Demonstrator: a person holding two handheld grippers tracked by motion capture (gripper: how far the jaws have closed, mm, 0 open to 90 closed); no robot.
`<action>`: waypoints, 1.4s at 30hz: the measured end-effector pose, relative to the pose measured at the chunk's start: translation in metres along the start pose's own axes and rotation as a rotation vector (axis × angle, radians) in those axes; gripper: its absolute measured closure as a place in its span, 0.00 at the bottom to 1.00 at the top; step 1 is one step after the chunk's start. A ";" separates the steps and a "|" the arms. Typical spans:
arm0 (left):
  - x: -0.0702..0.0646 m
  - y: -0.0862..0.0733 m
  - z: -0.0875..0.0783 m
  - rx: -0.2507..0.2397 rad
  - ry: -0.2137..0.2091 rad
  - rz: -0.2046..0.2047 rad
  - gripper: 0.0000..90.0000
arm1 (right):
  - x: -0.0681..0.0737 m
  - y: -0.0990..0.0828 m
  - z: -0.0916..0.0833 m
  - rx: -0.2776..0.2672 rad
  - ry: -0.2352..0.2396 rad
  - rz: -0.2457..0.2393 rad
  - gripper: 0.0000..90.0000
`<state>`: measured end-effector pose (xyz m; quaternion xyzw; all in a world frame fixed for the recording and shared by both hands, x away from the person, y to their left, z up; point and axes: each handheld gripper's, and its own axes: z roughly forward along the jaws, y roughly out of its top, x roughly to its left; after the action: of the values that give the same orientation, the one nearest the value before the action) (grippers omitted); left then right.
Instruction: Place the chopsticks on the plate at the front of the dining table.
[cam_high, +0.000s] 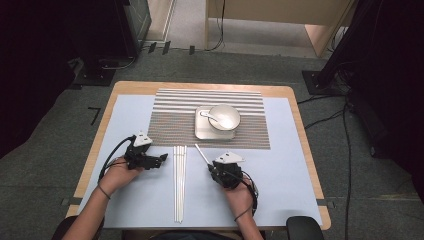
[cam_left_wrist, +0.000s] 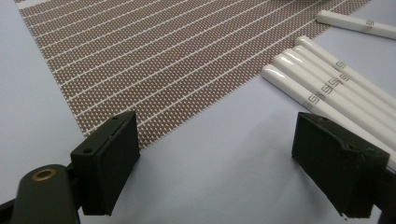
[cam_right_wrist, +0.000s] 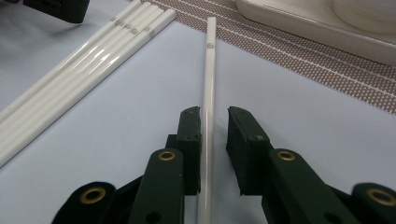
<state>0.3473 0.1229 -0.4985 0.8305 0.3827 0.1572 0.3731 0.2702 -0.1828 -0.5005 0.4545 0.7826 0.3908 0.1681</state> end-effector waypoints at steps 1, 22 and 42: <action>0.000 0.000 0.000 0.000 0.000 0.000 0.16 | 0.000 0.000 0.000 -0.002 -0.004 -0.005 0.85; 0.000 0.000 0.000 0.000 0.000 0.000 0.16 | -0.004 0.003 0.000 0.014 -0.005 0.041 0.95; 0.000 0.000 0.000 -0.001 -0.002 -0.002 0.16 | -0.007 0.009 -0.001 0.020 0.003 0.045 0.95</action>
<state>0.3474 0.1232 -0.4985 0.8300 0.3832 0.1561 0.3741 0.2786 -0.1862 -0.4940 0.4728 0.7765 0.3872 0.1534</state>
